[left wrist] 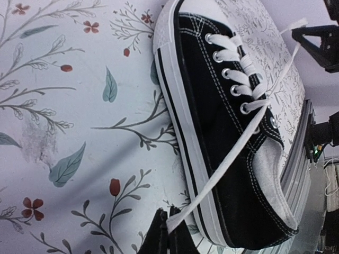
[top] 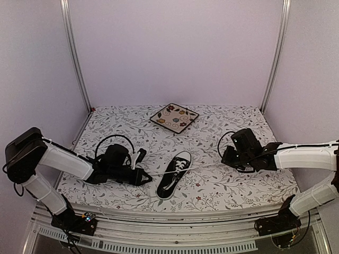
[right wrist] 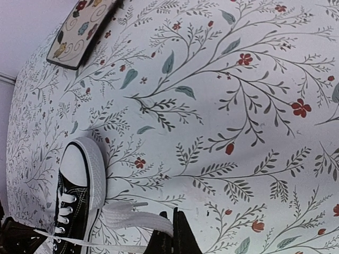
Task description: Tie the shoes
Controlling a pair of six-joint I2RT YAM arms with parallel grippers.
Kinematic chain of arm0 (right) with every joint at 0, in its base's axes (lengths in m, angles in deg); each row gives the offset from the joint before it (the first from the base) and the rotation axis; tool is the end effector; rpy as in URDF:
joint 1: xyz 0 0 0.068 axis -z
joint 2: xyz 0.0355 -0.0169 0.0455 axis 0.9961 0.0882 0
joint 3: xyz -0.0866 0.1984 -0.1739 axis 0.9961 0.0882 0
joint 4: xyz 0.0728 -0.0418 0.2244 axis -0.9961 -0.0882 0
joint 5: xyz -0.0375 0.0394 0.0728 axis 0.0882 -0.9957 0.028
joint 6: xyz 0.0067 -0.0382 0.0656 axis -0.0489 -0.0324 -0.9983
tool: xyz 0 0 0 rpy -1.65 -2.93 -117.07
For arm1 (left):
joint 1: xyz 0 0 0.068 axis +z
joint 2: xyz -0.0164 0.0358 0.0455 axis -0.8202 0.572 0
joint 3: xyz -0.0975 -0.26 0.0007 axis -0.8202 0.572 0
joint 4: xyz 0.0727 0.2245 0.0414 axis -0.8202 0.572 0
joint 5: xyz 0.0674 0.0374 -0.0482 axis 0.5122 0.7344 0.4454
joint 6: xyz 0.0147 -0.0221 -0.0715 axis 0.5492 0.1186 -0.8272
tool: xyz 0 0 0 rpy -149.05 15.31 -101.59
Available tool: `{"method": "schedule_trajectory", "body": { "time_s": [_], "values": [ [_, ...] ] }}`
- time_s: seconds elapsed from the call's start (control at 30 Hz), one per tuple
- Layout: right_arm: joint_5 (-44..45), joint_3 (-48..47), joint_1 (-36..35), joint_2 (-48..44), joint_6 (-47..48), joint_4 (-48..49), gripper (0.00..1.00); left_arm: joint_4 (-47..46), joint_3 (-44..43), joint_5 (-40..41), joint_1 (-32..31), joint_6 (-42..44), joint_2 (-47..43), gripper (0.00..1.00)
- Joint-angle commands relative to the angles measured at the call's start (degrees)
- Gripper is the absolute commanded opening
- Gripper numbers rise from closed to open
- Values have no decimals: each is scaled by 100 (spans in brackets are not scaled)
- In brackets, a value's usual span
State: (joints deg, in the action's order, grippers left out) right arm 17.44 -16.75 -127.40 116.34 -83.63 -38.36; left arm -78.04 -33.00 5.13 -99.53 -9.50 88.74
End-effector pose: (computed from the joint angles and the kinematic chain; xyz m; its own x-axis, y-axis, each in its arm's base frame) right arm 0.2047 0.1654 0.1911 -0.7441 0.3462 -0.5713 0.0901 0.8995 0.4276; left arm 0.1851 -0.2083 0.1298 -0.8528 0.0906 -0.5142 0.4250 0.6927 -0.5827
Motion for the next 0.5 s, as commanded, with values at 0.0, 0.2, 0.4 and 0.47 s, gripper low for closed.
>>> {"method": "schedule_trajectory", "body": {
  "time_s": [0.0, 0.2, 0.4, 0.47],
  "values": [
    [11, 264, 376, 48, -66, -257, 2, 150, -64, -31, 75, 100, 241, 0],
    [-127, 381, 474, 262, -151, -52, 2, -11, -124, -257, 26, 104, 654, 0],
    [-337, 229, 534, 602, 31, 173, 2, -149, -466, -659, -398, 146, 1160, 0],
    [-378, 140, 545, 697, 89, 194, 2, -221, -537, -729, -557, 119, 1217, 0]
  ]
}}
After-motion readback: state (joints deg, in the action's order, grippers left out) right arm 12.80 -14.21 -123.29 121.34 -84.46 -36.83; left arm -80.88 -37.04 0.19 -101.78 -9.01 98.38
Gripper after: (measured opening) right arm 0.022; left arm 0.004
